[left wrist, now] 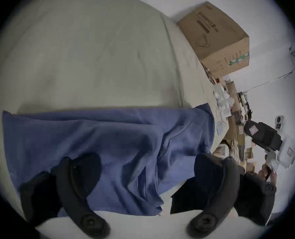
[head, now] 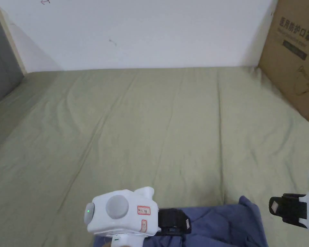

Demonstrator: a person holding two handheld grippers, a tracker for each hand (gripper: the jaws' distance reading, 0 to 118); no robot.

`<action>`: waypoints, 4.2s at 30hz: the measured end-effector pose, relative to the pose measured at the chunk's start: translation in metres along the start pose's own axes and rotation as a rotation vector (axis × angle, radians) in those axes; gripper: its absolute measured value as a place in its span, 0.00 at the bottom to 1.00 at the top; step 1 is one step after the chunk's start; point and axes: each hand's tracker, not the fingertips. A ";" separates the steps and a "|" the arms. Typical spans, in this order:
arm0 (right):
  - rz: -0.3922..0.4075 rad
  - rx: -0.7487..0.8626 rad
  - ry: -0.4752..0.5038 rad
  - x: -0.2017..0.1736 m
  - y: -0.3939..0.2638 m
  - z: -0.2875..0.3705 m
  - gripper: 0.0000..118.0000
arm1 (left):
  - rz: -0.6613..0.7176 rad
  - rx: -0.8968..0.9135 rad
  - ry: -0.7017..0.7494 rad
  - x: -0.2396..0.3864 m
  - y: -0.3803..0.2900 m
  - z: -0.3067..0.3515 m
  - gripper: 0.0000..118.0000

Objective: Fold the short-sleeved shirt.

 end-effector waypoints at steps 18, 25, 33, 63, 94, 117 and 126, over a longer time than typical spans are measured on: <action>-0.016 0.032 0.020 0.012 0.008 0.000 0.00 | -0.054 -0.009 0.038 -0.005 -0.022 0.019 0.03; 0.012 0.016 0.017 0.005 0.004 0.004 0.00 | -0.011 -0.106 -0.106 0.021 -0.038 -0.036 0.03; 0.031 0.004 0.036 -0.003 0.004 -0.002 0.00 | 0.074 0.181 -0.265 -0.042 -0.034 0.097 0.05; 0.107 -0.061 0.024 -0.035 0.007 -0.019 0.00 | 0.066 0.153 -0.069 -0.118 -0.010 0.086 0.05; 0.018 0.009 0.063 0.022 -0.004 0.011 0.00 | -0.199 0.103 0.049 0.059 0.005 0.056 0.02; -0.023 0.000 0.040 0.041 -0.006 0.012 0.00 | -0.199 0.160 -0.067 0.068 -0.008 0.049 0.02; 0.056 -0.163 0.305 -0.010 -0.011 -0.057 0.00 | 0.002 0.407 0.026 -0.010 -0.042 0.171 0.02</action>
